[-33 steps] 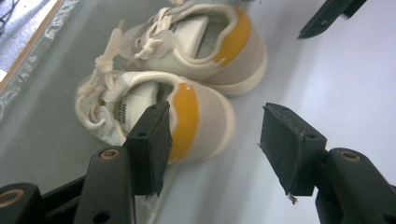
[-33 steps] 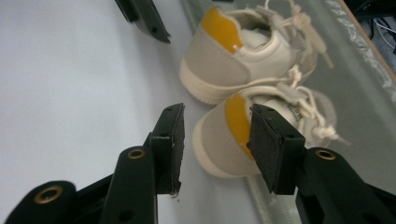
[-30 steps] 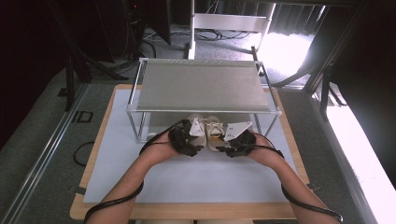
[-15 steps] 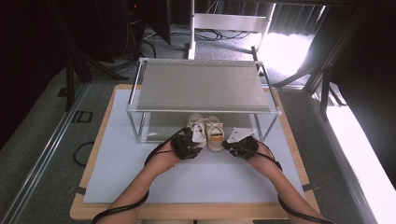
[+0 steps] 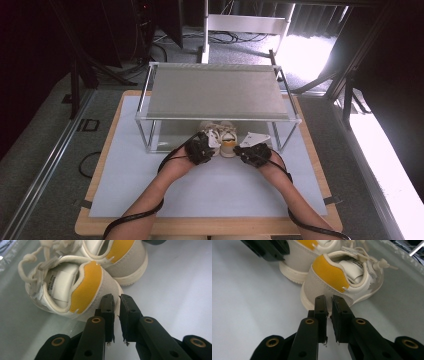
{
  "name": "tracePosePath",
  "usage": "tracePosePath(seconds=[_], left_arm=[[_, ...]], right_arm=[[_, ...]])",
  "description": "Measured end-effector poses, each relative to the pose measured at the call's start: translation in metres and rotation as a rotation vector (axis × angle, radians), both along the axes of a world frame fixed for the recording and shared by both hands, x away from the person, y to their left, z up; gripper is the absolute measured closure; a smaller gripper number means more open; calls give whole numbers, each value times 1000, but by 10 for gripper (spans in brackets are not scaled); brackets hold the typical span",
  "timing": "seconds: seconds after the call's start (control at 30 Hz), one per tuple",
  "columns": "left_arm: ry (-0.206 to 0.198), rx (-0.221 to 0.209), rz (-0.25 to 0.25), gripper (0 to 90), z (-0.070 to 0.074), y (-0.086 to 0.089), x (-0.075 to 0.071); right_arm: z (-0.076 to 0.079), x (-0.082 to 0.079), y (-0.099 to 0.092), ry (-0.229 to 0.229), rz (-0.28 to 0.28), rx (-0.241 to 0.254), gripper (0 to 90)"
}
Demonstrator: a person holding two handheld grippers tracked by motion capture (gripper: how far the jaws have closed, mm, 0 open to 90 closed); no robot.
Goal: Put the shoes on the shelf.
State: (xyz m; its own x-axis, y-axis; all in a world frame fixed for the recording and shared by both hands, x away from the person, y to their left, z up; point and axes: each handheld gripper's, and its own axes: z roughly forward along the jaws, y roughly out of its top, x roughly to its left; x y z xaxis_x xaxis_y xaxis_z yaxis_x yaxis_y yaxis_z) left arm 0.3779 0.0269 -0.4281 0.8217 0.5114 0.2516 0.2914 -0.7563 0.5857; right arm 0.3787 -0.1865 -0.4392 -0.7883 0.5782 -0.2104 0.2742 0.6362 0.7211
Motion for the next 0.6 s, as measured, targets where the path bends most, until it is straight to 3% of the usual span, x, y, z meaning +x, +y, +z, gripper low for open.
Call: tracePosePath(seconds=[0.43,0.6], left_arm=[[-11,7,35,802,-5,7,18],[-10,-12,42,800,-9,9,22]], right_arm=[[-7,18,17,-26,-65,6,832],[-13,24,20,-29,-92,17,816]])
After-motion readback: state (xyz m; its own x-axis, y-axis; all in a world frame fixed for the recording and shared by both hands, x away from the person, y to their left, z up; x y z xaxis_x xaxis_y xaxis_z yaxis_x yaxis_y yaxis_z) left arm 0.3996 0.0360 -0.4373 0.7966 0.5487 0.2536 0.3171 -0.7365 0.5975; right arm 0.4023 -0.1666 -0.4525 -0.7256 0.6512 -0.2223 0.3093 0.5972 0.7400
